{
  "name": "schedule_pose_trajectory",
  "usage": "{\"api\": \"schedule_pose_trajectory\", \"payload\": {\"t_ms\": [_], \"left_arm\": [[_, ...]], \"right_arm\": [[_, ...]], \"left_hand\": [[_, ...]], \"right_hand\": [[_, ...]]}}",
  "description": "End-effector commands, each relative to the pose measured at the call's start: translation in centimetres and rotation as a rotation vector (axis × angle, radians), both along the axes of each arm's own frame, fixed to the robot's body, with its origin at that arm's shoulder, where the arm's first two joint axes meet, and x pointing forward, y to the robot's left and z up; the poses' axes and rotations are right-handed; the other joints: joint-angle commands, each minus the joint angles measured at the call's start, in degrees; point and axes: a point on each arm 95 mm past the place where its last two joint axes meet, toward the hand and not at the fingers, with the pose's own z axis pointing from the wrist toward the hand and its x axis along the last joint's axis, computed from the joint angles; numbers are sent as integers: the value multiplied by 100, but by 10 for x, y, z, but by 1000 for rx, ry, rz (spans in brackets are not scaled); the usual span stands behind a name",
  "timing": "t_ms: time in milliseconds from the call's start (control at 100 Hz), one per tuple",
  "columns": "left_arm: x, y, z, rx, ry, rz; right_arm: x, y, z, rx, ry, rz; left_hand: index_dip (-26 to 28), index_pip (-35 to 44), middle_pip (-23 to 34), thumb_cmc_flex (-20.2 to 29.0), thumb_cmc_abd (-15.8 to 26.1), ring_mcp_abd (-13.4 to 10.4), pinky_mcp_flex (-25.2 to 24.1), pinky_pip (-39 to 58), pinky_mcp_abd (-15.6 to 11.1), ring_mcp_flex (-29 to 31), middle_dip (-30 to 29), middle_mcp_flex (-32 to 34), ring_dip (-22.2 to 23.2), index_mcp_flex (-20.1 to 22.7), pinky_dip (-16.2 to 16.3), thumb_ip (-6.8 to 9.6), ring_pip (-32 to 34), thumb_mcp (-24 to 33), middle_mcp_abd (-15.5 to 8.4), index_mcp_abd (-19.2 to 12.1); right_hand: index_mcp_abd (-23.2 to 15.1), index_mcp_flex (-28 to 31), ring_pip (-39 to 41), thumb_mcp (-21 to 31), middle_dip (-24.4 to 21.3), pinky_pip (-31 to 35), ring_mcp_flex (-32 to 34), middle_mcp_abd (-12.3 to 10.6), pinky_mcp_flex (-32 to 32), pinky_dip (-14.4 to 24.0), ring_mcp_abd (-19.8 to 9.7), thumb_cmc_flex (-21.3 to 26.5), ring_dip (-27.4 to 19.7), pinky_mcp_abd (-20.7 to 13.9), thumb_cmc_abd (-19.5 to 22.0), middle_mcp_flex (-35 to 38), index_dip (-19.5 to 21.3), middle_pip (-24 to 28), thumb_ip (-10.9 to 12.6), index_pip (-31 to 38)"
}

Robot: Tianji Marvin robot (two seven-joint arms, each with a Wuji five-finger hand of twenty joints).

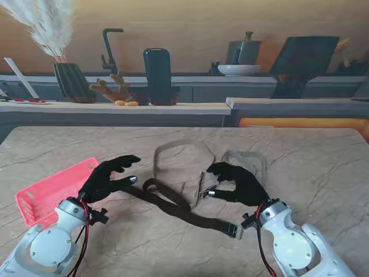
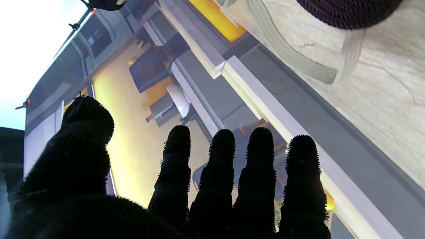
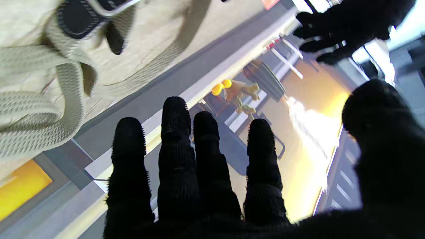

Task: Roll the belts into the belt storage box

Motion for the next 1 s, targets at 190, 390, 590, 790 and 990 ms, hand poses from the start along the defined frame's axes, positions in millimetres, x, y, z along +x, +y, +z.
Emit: {"api": "schedule_pose_trajectory", "payload": {"t_ms": [190,390,590,790,990], "left_arm": [[-2,-6,-3,10,40,-40],[-1,-6,-4,17,46,-47],[0,-7,-4,29,64,-60],[-3,-6,-5,31,71,-65],[-3,-6,-5,34,63,-59]], "right_arm": [[-3,-2,1,-24,-10,-2],[-8,-8,4,-84,-4,55],[-15,-16,7,-224,27,159],[-26,-20,5,-367,66,241],[-37,-23,3,-504,106,318]], "left_hand": [[72,150,66,-218,8,-159,-38,-15,-163,-22,58,-128,97,-166,115,152,30,197,-177,-190],[60,148,71,-241,0,-141,-34,-27,-153,1,60,-86,106,-145,121,143,36,244,-166,-177],[53,139,87,-242,19,-127,-43,-30,-155,31,77,-40,130,-133,131,137,66,256,-119,-164],[61,155,101,-246,23,-113,-33,-17,-138,65,99,16,156,-83,143,133,96,244,-149,-152],[71,164,118,-240,33,-117,-31,6,-145,94,123,56,180,-63,158,134,122,238,-160,-169]], "right_hand": [[27,25,-11,-18,60,-77,24,-30,-35,158,-38,137,31,-154,23,38,20,-96,219,-84],[-82,101,61,31,88,-41,101,-28,17,198,-41,211,75,-172,38,130,39,-55,228,-51],[-195,120,104,122,105,-19,124,-52,32,223,-55,270,98,-182,65,172,73,-15,217,30],[-69,223,194,154,131,20,216,-52,92,247,-71,278,143,-221,46,292,55,51,199,42],[34,362,555,89,259,152,241,-26,148,323,-62,145,375,-311,81,382,36,264,185,17]]}}
